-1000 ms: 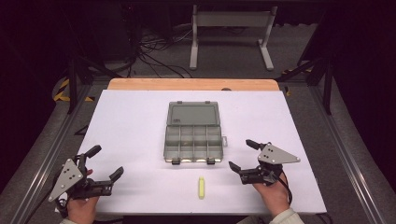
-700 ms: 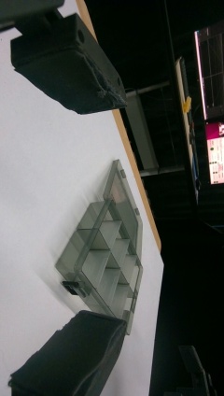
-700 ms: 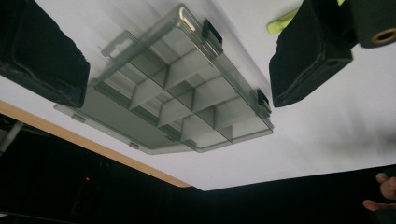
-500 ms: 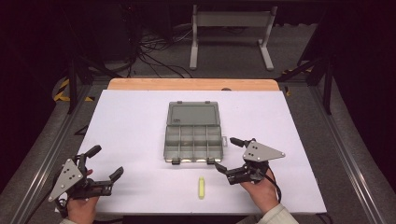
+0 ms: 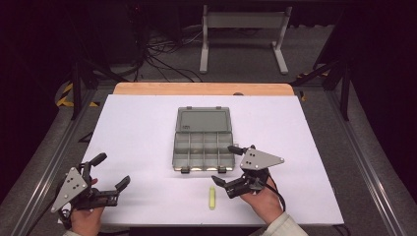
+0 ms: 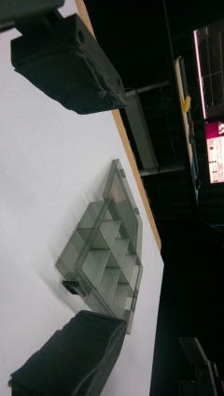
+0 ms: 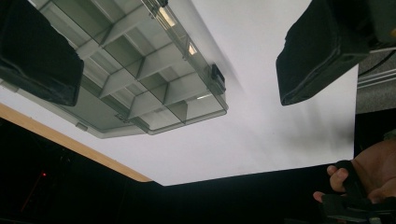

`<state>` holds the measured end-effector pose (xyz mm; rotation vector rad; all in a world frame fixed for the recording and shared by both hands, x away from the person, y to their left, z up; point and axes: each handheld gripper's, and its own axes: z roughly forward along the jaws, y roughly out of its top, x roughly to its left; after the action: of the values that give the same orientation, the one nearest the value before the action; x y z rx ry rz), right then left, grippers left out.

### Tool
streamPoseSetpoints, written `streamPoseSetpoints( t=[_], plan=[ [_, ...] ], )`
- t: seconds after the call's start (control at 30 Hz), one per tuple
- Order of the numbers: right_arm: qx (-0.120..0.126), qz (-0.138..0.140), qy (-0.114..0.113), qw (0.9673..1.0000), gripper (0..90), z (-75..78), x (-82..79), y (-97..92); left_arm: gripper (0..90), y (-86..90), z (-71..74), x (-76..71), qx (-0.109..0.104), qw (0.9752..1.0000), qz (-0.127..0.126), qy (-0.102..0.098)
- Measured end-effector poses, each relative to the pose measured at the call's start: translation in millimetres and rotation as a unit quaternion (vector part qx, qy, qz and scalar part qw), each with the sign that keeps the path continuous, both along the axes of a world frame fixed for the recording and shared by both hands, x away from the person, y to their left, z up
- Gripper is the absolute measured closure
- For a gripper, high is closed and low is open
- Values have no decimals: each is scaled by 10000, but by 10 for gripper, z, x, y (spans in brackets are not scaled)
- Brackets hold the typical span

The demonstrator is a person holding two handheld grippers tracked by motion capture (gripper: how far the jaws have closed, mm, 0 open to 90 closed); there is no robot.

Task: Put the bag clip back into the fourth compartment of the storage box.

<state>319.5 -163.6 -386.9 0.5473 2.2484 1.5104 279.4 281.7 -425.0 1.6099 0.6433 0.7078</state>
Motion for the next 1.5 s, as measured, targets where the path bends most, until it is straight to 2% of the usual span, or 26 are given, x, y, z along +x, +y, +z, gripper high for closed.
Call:
streamPoseSetpoints(
  t=[0.17,0.33,0.43,0.57,0.67,0.73,0.8,0.87,0.9,1.13,1.17,1.43,1.5],
  plan=[
    [-45,278,54,9996,33,7,-8,106,4,-2,1,-3,-19,10000,1,-10],
    [-154,483,160,9986,193,30,-34,162,4,4,0,-1,-27,10000,-2,-17],
    [-278,645,270,9972,377,53,-48,194,4,2,2,-4,-26,10000,-5,-29],
    [-531,812,384,9945,687,76,-72,246,4,0,2,-5,-56,10000,5,-39],
    [-719,945,507,9916,843,98,-85,273,4,1,3,-5,-45,10000,-1,-48],
    [-833,1017,597,9895,897,107,-88,282,4,2,4,-6,-38,10000,2,-45],
    [-902,1027,628,9886,900,106,-90,287,4,3,5,-6,-32,10000,4,-45],
    [-1066,1052,720,9861,900,99,-91,302,5,1,4,-6,-42,10000,3,-48],
    [-1066,1052,720,9861,900,99,-91,302,5,1,4,-6,-42,10000,3,-48],
    [-1670,1205,1145,9718,900,8,-90,404,5,-1,2,-8,-48,10000,17,-31],
    [-1729,1216,1182,9702,900,-3,-90,417,5,-2,2,-7,-46,10000,19,-36],
    [-2317,1418,1469,9511,900,-126,-118,556,6,0,1,-6,-34,10000,27,-19],
    [-2399,1454,1513,9478,900,-153,-127,578,6,1,0,-6,-37,10000,26,-22]
  ],
)
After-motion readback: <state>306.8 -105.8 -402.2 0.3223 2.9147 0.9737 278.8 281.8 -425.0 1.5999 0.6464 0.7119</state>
